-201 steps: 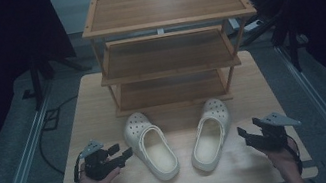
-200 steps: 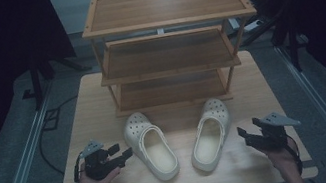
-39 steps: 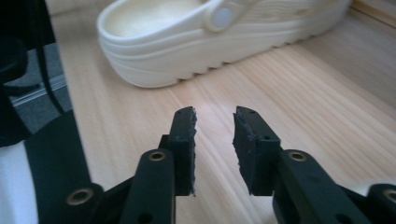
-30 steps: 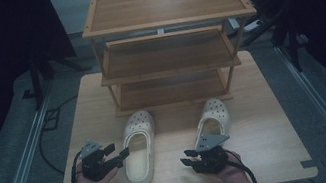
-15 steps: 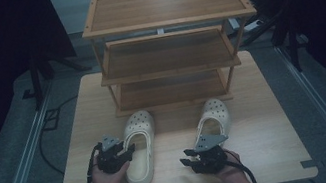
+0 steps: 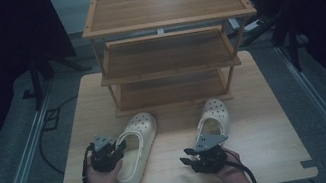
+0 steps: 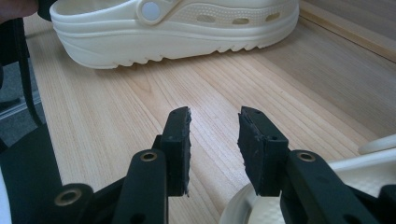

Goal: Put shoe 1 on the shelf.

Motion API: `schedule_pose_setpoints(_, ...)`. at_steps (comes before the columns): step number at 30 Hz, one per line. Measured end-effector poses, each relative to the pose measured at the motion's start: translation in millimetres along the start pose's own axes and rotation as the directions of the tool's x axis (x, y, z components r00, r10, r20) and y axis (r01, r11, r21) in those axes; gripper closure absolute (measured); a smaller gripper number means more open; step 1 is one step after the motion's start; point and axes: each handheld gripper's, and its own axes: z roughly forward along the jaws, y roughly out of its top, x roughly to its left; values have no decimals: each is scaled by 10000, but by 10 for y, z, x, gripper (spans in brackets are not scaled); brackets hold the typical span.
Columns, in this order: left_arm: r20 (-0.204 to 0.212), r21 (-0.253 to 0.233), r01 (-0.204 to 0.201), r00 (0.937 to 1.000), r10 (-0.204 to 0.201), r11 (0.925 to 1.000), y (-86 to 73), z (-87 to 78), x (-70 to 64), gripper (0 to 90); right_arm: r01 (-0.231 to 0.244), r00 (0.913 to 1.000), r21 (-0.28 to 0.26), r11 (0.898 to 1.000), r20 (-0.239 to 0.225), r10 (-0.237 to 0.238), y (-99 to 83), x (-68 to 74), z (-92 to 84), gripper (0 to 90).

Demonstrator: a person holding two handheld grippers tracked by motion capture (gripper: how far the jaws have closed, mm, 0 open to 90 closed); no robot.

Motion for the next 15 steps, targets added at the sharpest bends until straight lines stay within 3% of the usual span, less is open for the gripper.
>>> schedule_pose_setpoints(8,455,-425,397,9983,-378,9983,32,-128,62,756,-47,10000,-33,10000,11,47,6,-11,-26,637)
schedule_pose_setpoints(15,630,-732,477,9971,-431,9962,66,-215,69,754,-30,10000,-12,10000,-43,30,12,-6,-20,636)
